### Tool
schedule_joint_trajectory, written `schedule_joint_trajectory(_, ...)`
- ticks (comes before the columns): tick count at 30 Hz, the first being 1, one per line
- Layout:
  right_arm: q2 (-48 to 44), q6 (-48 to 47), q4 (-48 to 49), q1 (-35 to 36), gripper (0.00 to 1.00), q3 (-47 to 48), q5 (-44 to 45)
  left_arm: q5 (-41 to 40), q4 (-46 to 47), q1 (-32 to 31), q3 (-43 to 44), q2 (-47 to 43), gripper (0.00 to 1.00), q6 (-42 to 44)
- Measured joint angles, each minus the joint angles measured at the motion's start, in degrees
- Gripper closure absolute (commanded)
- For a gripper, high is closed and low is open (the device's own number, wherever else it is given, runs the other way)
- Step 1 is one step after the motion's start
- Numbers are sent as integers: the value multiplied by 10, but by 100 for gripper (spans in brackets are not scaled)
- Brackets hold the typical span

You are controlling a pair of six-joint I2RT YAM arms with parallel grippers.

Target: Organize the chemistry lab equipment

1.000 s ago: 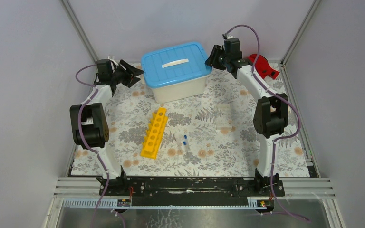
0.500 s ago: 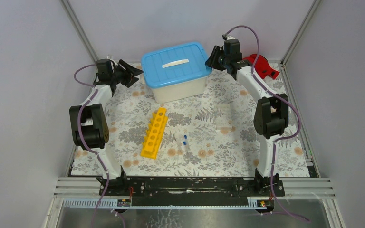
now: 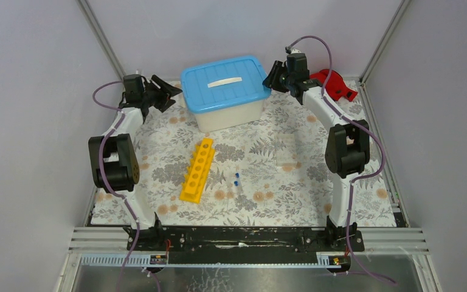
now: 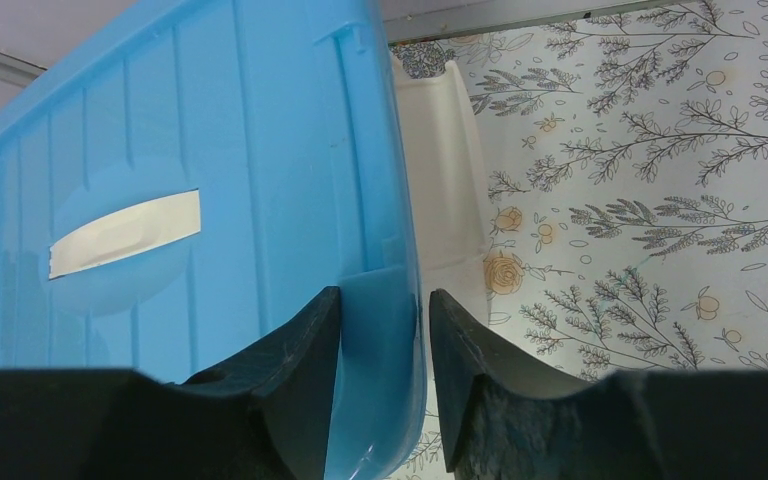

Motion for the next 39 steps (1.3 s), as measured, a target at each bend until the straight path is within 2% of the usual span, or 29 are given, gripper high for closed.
schedule_joint_trajectory(2,0,0,0,-1,55,0,-1,-13,-6,0,0,-7,27,4)
schedule_joint_trajectory(3,0,0,-1,-1,55,0,-1,-17,-8,0,0,-12,8,6)
schedule_joint_trajectory(4,0,0,-1,-1,55,0,-1,-25,-10,1,-1,-19,2,9)
schedule_joint_trajectory(5,0,0,-1,-1,55,0,-1,-29,-9,1,-3,-25,1,12)
schedule_joint_trajectory(11,0,0,-1,-2,55,0,-2,-24,57,1,-54,-52,1,-16)
schedule_joint_trajectory(29,0,0,-2,-2,55,0,-2,24,234,-16,-109,18,1,-120)
schedule_joint_trajectory(34,0,0,-2,-2,55,0,-2,25,242,-36,-102,34,3,-126)
schedule_joint_trajectory(39,0,0,-2,-2,55,0,-2,-3,182,-53,-53,36,14,-86)
